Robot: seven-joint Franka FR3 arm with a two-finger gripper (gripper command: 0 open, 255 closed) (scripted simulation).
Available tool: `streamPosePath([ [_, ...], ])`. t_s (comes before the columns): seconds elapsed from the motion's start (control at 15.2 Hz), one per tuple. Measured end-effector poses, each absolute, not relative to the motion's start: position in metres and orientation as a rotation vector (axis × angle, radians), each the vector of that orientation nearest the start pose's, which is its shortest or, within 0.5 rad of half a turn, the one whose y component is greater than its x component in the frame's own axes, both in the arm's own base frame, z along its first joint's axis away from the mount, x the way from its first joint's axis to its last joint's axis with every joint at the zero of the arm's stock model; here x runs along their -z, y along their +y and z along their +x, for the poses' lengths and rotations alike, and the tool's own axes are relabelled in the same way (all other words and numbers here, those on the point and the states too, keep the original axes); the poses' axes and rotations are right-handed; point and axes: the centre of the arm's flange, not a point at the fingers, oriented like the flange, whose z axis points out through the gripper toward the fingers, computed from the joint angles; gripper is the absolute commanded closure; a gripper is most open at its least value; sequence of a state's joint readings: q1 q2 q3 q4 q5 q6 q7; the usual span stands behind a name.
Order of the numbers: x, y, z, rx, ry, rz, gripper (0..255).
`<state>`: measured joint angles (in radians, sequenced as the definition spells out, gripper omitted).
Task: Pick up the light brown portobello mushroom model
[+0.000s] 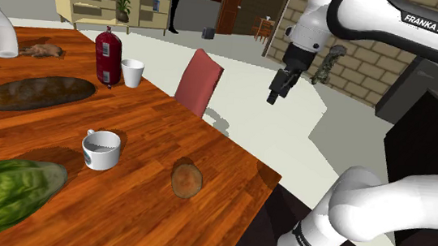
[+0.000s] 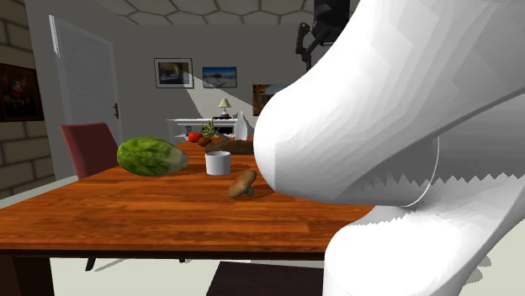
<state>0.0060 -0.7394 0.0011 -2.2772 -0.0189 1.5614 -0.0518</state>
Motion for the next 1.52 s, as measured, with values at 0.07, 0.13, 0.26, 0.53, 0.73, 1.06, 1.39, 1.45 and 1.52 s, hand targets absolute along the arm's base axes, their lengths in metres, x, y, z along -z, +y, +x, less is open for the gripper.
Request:
streamPosePath([
  [0.07,-0.612,0.0,0.32,0.037,-0.092,-3.16,0],
  [0.13,-0.608,0.004,0.321,0.036,-0.086,-3.158,0],
  [0.26,-0.593,0.016,0.327,0.035,-0.066,-3.15,0],
  [0.53,-0.552,0.042,0.339,0.033,-0.016,-3.131,0],
  [0.73,-0.519,0.064,0.348,0.031,0.023,-3.115,0],
  [1.06,-0.471,0.101,0.362,0.03,0.087,-3.088,0],
  [1.39,-0.425,0.139,0.385,0.029,0.15,-3.06,0],
  [1.45,-0.414,0.145,0.389,0.028,0.162,-3.054,0],
  [1.52,-0.406,0.153,0.395,0.028,0.175,-3.048,0],
])
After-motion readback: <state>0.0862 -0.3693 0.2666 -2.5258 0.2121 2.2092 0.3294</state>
